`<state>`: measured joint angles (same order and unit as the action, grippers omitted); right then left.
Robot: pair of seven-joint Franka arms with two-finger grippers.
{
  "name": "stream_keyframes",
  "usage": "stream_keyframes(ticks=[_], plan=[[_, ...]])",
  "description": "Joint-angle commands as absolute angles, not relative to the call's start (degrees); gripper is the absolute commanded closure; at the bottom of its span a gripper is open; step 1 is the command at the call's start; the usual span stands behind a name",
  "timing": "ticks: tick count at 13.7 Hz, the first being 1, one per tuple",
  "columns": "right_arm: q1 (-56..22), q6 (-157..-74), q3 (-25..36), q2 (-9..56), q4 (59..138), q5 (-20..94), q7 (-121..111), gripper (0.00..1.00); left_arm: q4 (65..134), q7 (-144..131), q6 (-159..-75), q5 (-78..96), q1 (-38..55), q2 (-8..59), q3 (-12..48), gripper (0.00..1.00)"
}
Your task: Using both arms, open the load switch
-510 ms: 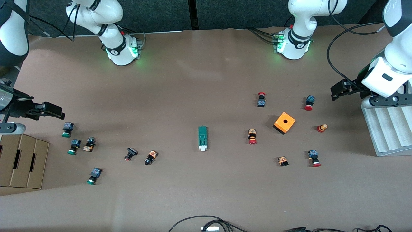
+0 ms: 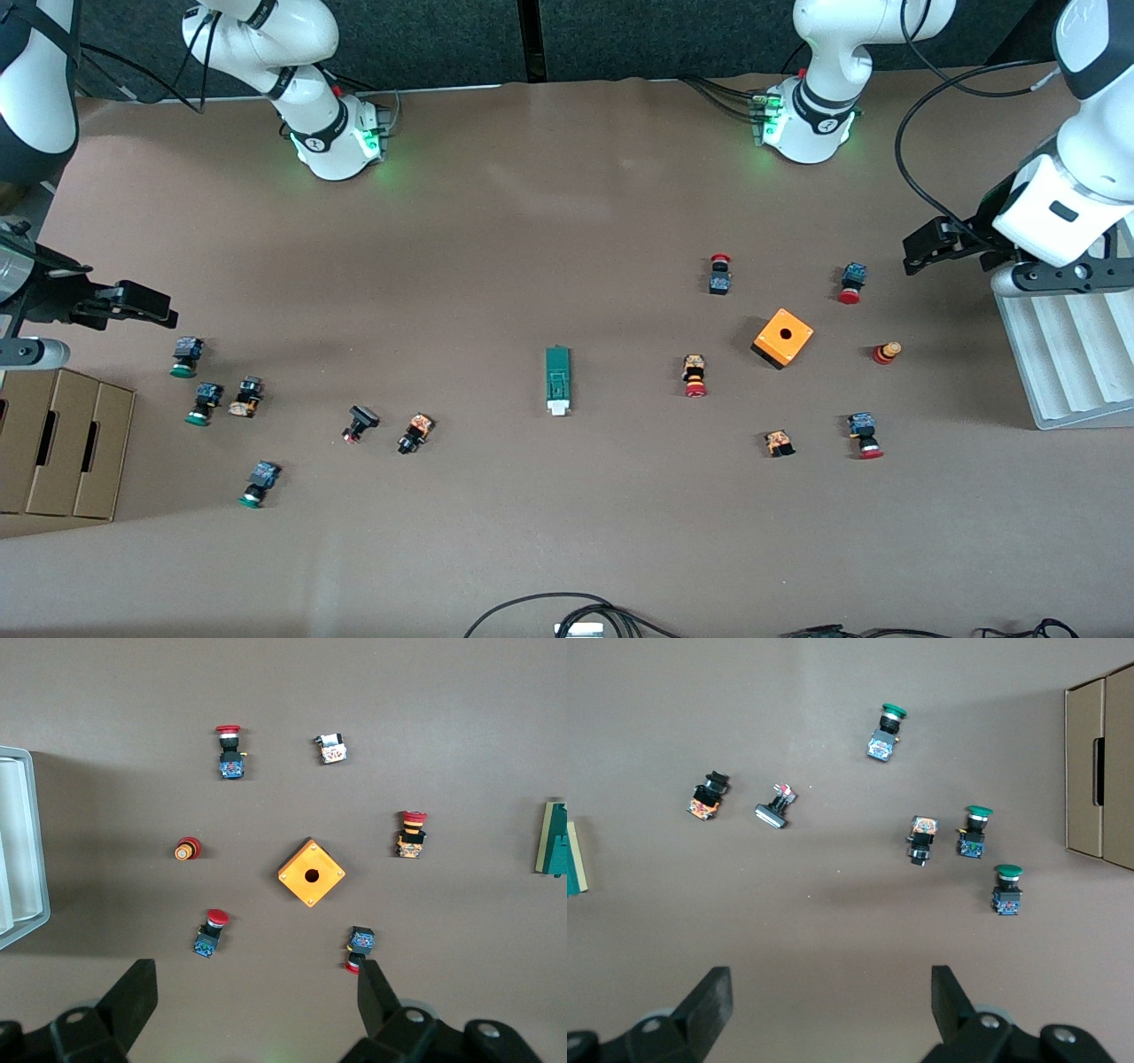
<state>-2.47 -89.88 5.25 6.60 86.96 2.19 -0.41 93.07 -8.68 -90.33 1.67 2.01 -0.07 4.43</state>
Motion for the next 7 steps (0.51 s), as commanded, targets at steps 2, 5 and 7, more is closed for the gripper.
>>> stream_keyframes(ticks=[2, 5, 7], plan=[[-2.0, -88.7, 5.4, 6.3, 86.7, 2.1, -1.0, 0.00, 91.5, -7.5, -90.4, 2.2, 2.2, 1.6, 4.3, 0.00], [-1.7, -88.6, 5.5, 6.8, 86.7, 2.0, -0.9, 0.00, 90.3, -7.6, -90.7, 2.8, 2.8, 2.5, 5.4, 0.02], [-1.7, -88.6, 5.5, 7.2, 86.7, 2.1, -0.9, 0.00, 87.5, -13.1, -90.7, 2.9, 3.3, 4.5, 7.8, 0.02]])
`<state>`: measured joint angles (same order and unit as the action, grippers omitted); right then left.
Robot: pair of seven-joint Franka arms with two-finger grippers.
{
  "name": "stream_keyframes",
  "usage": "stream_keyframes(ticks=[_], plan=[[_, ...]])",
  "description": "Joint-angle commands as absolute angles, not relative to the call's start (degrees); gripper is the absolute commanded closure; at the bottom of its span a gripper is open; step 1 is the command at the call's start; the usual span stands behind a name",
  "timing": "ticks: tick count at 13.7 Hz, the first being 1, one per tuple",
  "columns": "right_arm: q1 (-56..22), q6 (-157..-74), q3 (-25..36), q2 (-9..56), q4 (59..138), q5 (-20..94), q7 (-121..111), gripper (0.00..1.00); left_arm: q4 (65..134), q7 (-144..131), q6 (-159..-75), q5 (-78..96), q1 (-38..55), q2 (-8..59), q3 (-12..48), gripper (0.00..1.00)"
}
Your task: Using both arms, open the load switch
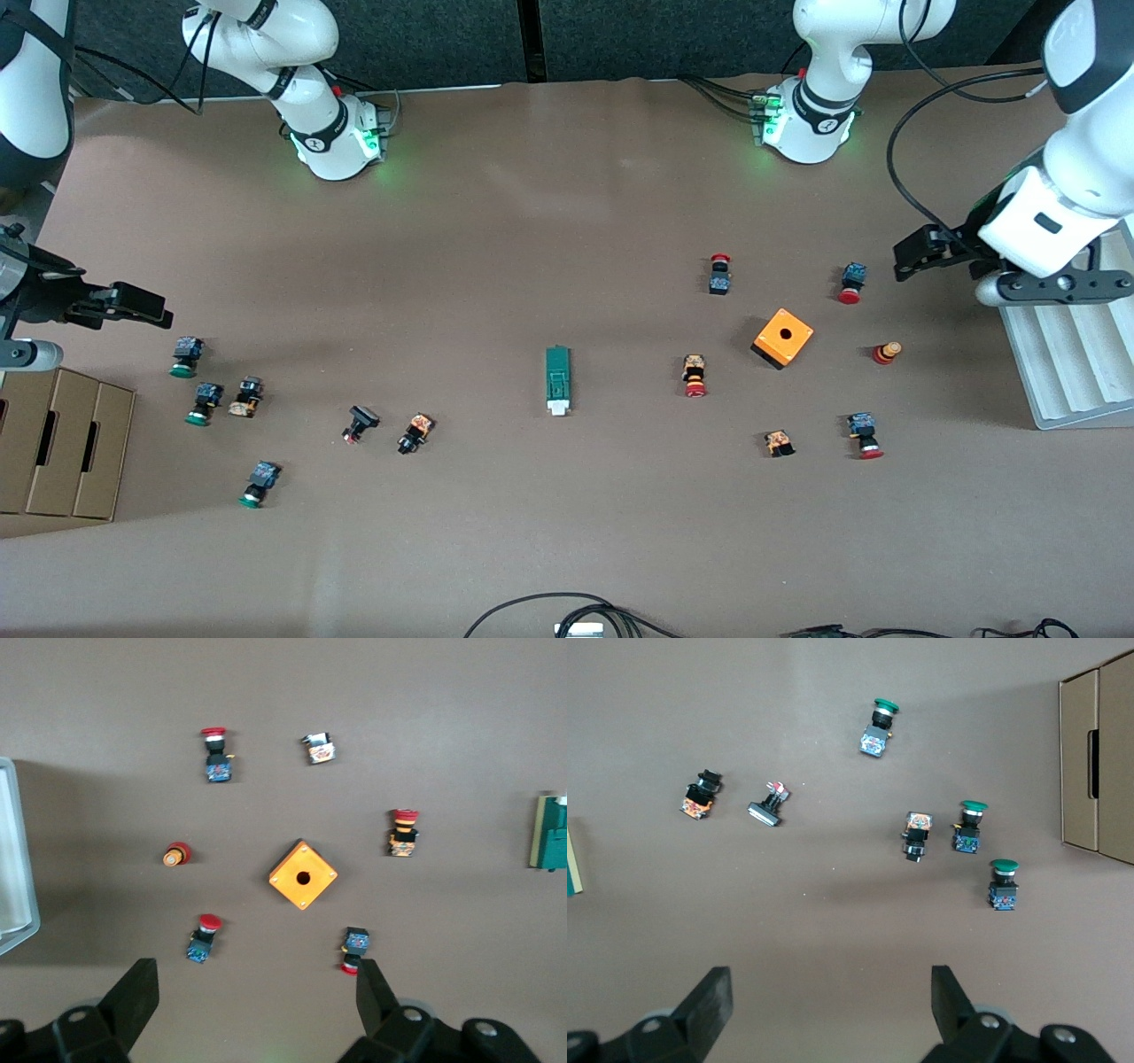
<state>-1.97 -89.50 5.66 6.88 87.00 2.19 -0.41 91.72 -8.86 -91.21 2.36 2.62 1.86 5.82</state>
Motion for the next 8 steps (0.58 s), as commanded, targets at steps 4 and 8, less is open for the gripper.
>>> stream_keyframes(ticks=[4, 8], plan=[[-2.1, -88.6, 5.4, 8.7, 86.7, 1.8, -1.0, 0.00, 84.8, -28.1, -91.7, 2.5, 4.5, 7.5, 16.1, 0.01], [-2.8, -89.4, 4.7, 10.8, 86.7, 2.0, -1.1, 0.00, 85.3, -36.5, -99.0, 1.9, 8.9, 10.1, 18.5, 0.01]])
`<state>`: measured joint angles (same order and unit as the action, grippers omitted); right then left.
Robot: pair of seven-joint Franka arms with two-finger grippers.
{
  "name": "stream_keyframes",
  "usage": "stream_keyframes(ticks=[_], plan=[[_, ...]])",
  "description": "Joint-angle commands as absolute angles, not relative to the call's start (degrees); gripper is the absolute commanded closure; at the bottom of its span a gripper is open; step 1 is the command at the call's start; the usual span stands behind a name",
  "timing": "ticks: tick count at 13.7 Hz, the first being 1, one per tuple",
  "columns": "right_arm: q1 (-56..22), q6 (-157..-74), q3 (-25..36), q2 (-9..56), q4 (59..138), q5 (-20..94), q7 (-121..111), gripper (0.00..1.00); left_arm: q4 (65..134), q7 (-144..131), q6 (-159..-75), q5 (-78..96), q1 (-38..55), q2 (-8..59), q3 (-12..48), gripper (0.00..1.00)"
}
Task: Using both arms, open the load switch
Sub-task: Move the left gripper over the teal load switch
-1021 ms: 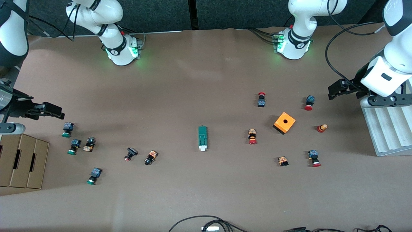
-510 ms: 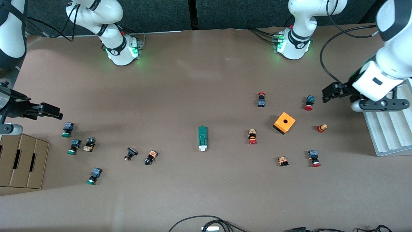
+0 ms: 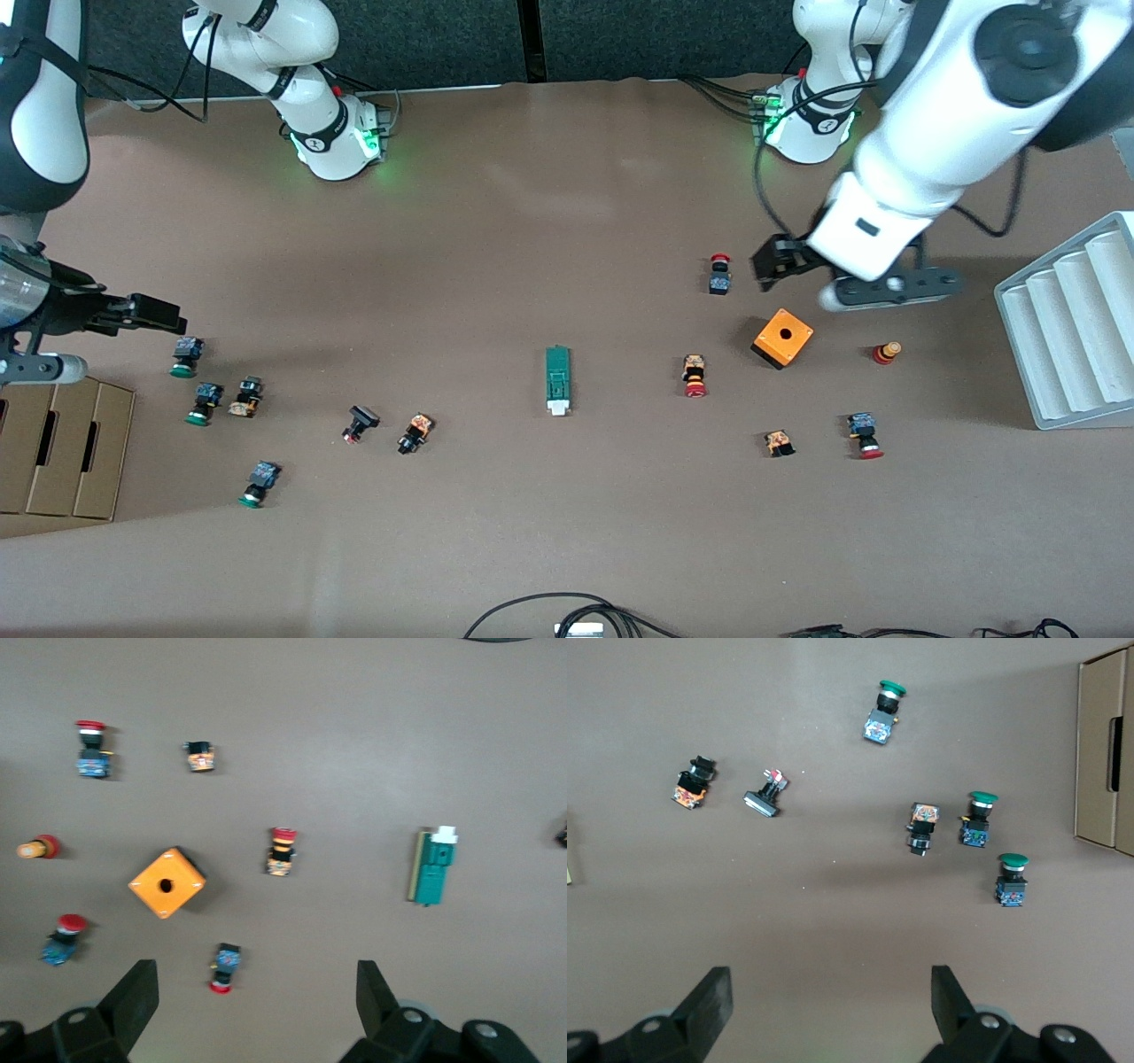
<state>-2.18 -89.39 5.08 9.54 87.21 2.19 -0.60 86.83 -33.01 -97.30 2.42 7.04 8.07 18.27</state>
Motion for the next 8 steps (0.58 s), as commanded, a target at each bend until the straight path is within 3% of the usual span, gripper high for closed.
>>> stream_keyframes(ticks=[1, 8], plan=[[-3.9, -89.6, 4.7, 11.4, 86.6, 1.9, -1.1, 0.00, 85.3, -38.7, -100.8, 1.8, 10.4, 10.8, 18.5, 0.01], [-4.1, -90.4, 4.7, 13.4, 86.5, 2.4, -1.4, 0.00, 86.7, -52.4, -115.5, -9.1, 23.3, 18.9, 18.5, 0.02]])
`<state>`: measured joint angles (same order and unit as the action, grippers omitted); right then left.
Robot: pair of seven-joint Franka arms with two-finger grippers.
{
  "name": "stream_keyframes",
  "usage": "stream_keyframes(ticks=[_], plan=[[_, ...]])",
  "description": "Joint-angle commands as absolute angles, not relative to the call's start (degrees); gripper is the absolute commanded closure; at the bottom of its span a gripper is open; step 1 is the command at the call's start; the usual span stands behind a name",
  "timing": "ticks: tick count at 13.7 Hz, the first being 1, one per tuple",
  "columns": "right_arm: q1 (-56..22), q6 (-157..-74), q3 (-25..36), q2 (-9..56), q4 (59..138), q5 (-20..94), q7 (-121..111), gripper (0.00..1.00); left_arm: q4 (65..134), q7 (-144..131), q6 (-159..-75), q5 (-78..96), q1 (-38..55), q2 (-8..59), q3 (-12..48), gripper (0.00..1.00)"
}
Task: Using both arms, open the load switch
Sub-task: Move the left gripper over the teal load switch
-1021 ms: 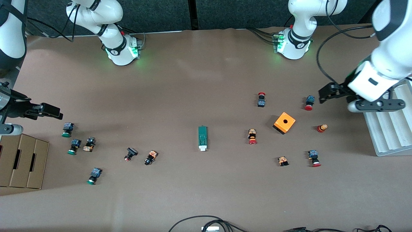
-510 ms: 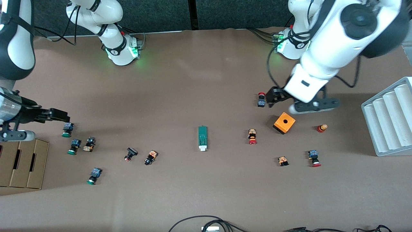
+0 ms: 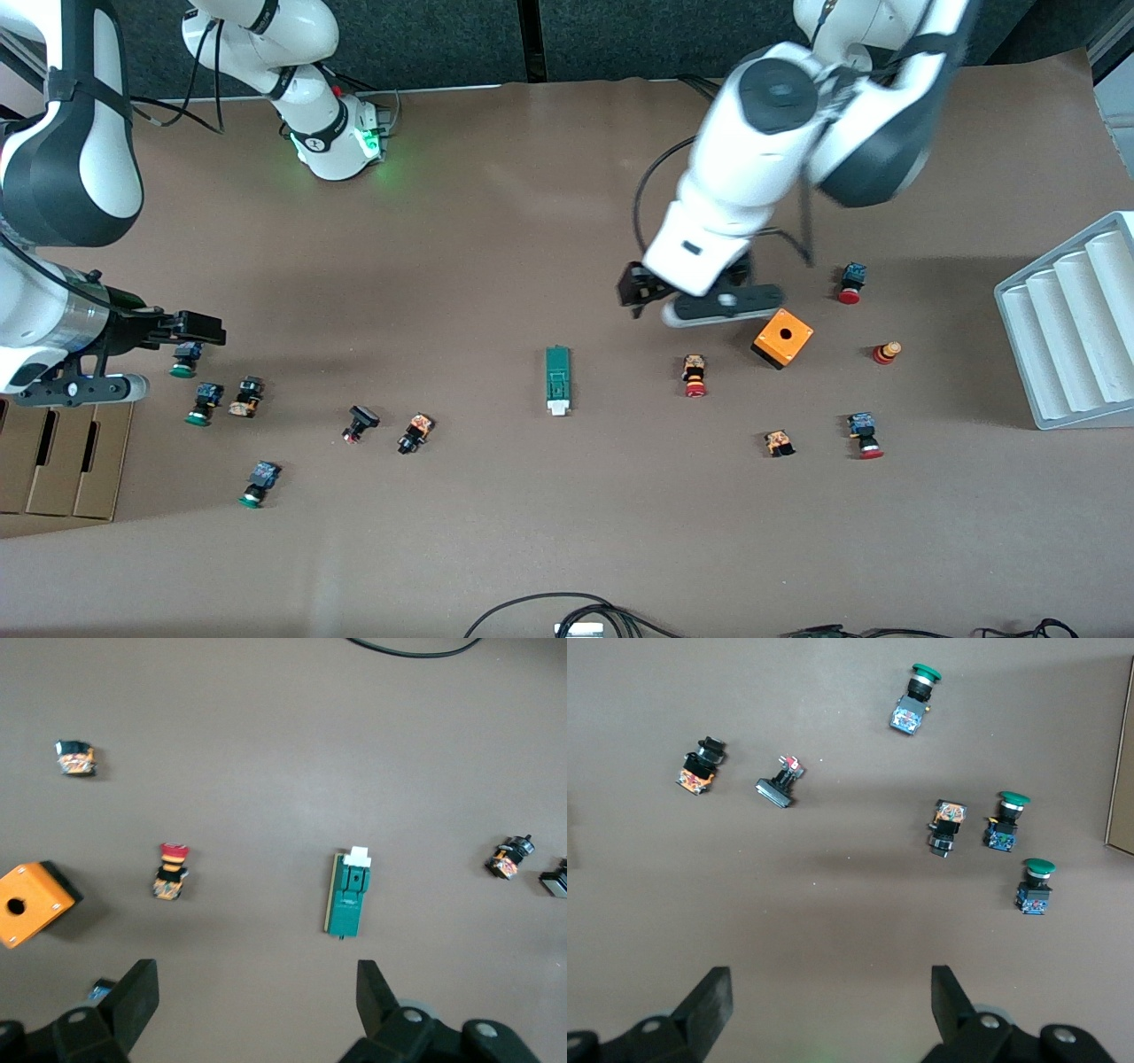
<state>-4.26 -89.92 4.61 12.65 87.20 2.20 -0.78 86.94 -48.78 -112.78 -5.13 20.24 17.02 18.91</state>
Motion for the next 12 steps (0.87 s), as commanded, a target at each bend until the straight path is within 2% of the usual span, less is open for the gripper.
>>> stream_keyframes(ticks=[1, 4, 12], plan=[[-4.2, -90.4, 4.7, 13.4, 86.6, 2.4, -1.3, 0.00, 88.0, -54.1, -118.2, -11.9, 24.2, 19.7, 18.5, 0.02], [-4.0, -90.8, 4.7, 13.6, 86.6, 2.5, -1.3, 0.00, 91.0, -62.4, -125.8, -17.4, 27.3, 22.0, 18.5, 0.02], [-3.5, -91.7, 5.2, 14.8, 86.5, 6.3, -12.1, 0.00, 91.0, -82.8, -131.6, -40.6, 34.7, 31.6, 18.5, 0.02]])
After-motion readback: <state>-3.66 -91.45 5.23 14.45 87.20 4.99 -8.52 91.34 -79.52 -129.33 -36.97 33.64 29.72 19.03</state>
